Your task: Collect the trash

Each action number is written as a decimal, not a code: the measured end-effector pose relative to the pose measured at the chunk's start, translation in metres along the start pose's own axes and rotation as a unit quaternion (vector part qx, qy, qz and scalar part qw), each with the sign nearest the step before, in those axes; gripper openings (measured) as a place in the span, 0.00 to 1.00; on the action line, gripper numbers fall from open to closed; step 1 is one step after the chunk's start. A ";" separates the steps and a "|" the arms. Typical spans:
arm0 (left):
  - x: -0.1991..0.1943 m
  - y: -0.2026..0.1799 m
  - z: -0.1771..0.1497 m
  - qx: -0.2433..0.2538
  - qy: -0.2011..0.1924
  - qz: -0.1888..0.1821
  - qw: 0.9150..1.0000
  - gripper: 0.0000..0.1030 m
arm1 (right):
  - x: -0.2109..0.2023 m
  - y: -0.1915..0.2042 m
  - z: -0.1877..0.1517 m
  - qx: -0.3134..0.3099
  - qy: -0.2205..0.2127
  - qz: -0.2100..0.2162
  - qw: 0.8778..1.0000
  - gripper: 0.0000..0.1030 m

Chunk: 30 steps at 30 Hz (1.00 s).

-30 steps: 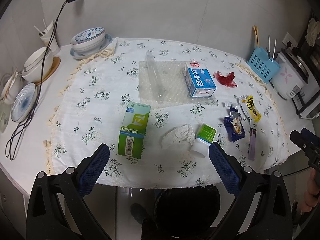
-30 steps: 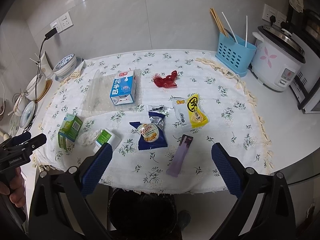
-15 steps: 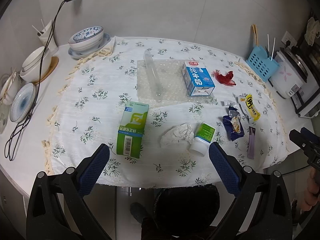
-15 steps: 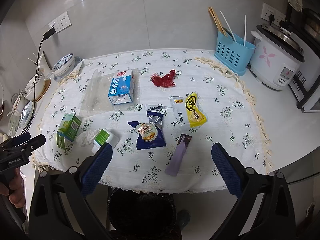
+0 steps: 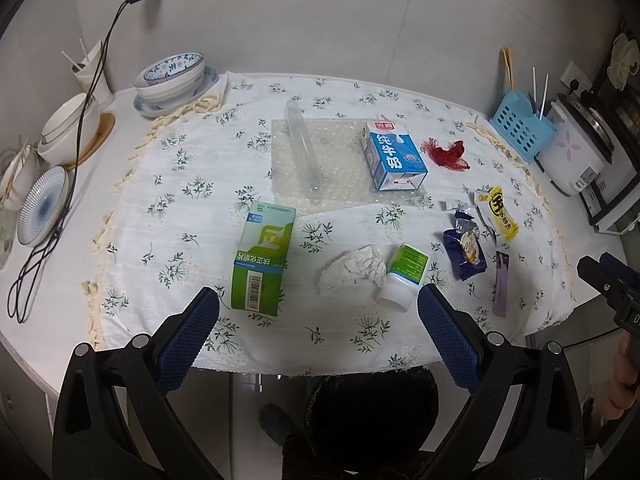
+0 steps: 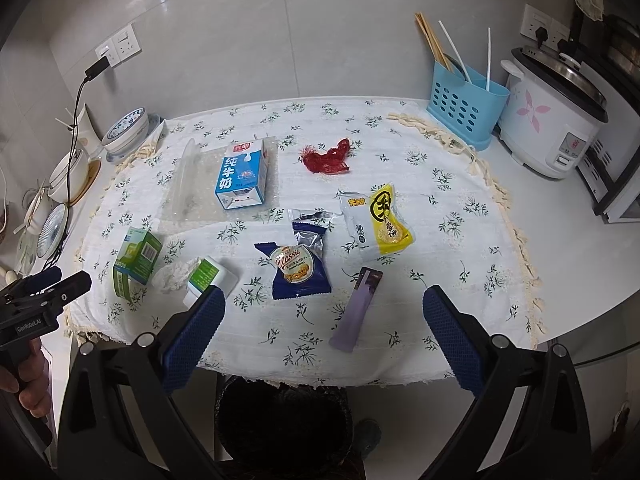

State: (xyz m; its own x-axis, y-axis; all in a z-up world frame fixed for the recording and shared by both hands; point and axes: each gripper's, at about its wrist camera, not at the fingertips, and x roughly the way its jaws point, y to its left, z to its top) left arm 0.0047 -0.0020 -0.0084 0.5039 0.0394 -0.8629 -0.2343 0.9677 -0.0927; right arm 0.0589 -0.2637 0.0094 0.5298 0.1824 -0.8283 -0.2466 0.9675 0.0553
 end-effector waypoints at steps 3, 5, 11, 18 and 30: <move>0.000 0.000 0.000 0.000 0.001 0.000 1.000 0.94 | 0.000 0.000 0.000 0.001 0.000 0.000 1.000 0.93; 0.001 0.000 -0.001 0.001 0.001 -0.001 1.000 0.94 | 0.000 0.000 0.000 0.001 0.000 0.001 1.000 0.93; 0.001 0.000 -0.001 0.000 0.001 -0.001 1.000 0.94 | 0.000 0.000 0.000 0.001 0.000 0.001 1.000 0.93; 0.000 0.000 -0.001 0.000 0.000 -0.001 1.000 0.94 | 0.001 0.001 0.000 0.001 0.000 0.001 1.000 0.93; 0.029 0.024 0.013 -0.008 0.019 0.011 1.000 0.94 | 0.032 0.034 0.007 -0.021 0.032 0.006 0.999 0.93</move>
State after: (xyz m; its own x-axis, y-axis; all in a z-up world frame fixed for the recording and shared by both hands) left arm 0.0244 0.0256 -0.0291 0.4669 0.0517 -0.8828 -0.2591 0.9625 -0.0807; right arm 0.0733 -0.2235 -0.0116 0.4737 0.1803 -0.8620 -0.2870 0.9570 0.0424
